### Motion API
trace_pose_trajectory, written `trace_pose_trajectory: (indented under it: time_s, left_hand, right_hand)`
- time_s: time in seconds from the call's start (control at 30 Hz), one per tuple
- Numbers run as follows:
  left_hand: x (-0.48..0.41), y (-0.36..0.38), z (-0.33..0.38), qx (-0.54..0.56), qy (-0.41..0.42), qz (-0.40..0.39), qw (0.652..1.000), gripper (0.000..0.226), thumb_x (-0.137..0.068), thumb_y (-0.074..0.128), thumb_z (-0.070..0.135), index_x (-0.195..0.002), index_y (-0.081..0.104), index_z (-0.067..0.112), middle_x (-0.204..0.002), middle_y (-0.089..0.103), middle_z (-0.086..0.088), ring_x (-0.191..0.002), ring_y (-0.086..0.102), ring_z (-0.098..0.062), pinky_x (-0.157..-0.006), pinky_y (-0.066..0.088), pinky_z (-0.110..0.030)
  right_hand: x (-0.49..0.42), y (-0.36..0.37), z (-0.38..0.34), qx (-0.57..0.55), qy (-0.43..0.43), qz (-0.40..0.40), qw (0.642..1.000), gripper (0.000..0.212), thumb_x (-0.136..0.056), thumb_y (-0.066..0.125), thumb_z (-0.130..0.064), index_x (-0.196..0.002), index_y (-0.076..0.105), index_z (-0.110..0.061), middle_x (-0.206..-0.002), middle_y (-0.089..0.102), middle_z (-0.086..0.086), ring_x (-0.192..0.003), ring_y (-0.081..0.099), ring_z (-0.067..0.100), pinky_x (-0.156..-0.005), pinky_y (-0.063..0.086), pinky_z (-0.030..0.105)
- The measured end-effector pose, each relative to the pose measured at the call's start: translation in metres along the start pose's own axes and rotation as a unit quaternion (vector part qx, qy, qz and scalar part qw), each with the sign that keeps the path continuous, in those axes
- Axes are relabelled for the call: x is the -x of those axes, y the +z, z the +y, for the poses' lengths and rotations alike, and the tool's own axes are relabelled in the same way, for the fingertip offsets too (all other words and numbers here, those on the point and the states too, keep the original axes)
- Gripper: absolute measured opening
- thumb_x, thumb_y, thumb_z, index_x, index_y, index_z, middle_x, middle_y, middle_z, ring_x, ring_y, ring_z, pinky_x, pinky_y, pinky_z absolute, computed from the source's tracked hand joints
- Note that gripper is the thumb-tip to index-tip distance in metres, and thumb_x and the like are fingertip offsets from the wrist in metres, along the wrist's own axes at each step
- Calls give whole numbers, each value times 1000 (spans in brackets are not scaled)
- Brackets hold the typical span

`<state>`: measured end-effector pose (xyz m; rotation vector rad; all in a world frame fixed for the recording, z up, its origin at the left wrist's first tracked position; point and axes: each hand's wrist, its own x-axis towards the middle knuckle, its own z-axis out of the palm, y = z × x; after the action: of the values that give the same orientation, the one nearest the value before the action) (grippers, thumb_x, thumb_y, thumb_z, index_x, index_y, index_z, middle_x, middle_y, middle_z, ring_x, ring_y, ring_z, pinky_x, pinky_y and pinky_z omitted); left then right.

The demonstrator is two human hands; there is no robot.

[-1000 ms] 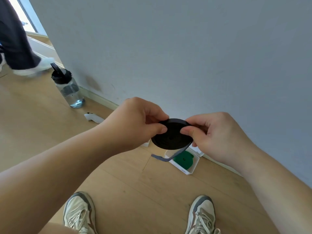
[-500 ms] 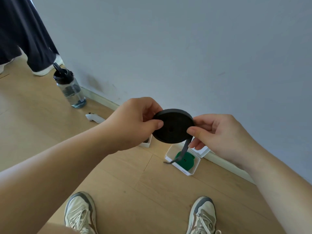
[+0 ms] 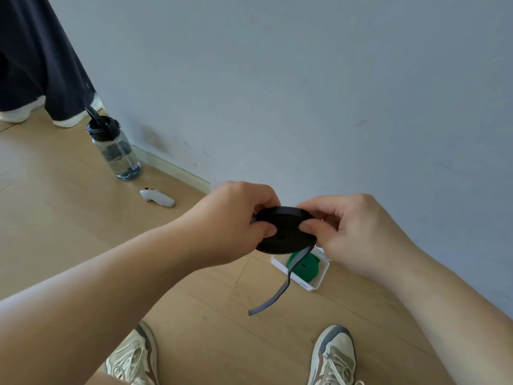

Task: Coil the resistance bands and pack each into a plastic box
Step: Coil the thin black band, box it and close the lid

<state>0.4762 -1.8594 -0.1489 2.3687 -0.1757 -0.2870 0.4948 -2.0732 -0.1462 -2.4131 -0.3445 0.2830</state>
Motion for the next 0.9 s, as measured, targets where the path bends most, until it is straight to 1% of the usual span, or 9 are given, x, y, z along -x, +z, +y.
trace_pose_trajectory:
  time_s: [0.1,0.2,0.33,0.43,0.5,0.63,0.73,0.83,0.9]
  left_hand:
    - [-2,-8,-4,77,-50,19,996,13,-90,78,24,-92,70,34,-87,75,14,-82,71,-3,-64,52,-14]
    - [-2,-15,-6,224,-84,17,971,11,-87,82,14,-91,74,20,-85,81,0,-78,79,-16,-75,65,-28]
    - [-3,-15,-9,360,-101,15,927,12,-87,82,8,-94,72,9,-94,79,-14,-88,79,-28,-82,66,-40]
    - [-3,-8,-13,176,-88,13,980,12,-87,82,22,-95,72,24,-92,78,7,-87,74,-5,-75,56,-22]
    - [-1,-5,-10,36,-31,51,998,22,-86,81,30,-104,70,38,-95,69,21,-87,64,5,-70,45,-11]
    - [-1,-3,-4,-26,50,44,997,25,-88,76,27,-107,69,41,-90,65,22,-86,59,1,-70,47,-15]
    - [-2,-5,-6,-25,11,17,999,15,-92,73,28,-101,65,38,-85,65,21,-81,61,1,-65,46,-11]
    - [-4,-10,-10,57,-27,38,997,15,-91,75,26,-97,67,36,-87,69,16,-80,65,-3,-62,50,-12]
    - [-4,-14,-12,152,-58,54,985,14,-90,78,23,-95,69,33,-85,74,7,-76,68,-7,-55,50,-10]
  right_hand:
    - [0,-5,2,-76,30,-4,997,23,-94,73,-21,-101,79,-42,-83,76,-16,-73,72,10,-77,59,31]
    - [-2,-6,7,-135,57,-9,989,19,-98,68,-18,-103,77,-34,-82,80,-7,-73,76,15,-79,61,38]
    - [-3,-8,6,-209,77,12,975,17,-100,65,-13,-102,76,-25,-77,80,8,-75,76,31,-85,62,49]
    - [-1,-9,4,-124,48,3,991,19,-99,66,-14,-93,78,-28,-70,77,0,-67,74,15,-73,60,30]
    - [1,-8,1,-21,14,-11,1000,17,-97,66,-18,-89,78,-27,-66,72,-2,-67,69,14,-64,55,27]
    - [1,-3,-3,62,-45,14,997,12,-95,69,-18,-89,77,-24,-63,65,-4,-62,58,10,-53,44,21]
    - [3,-5,-5,-52,7,42,998,13,-89,78,-24,-98,80,-32,-74,73,-17,-66,67,6,-66,53,16]
    - [1,-11,-2,-136,58,18,989,15,-89,78,-22,-99,80,-33,-78,79,-10,-67,73,13,-75,61,32]
    - [0,-12,0,-155,76,-4,985,16,-94,73,-16,-95,80,-31,-75,79,-4,-67,73,15,-73,58,29]
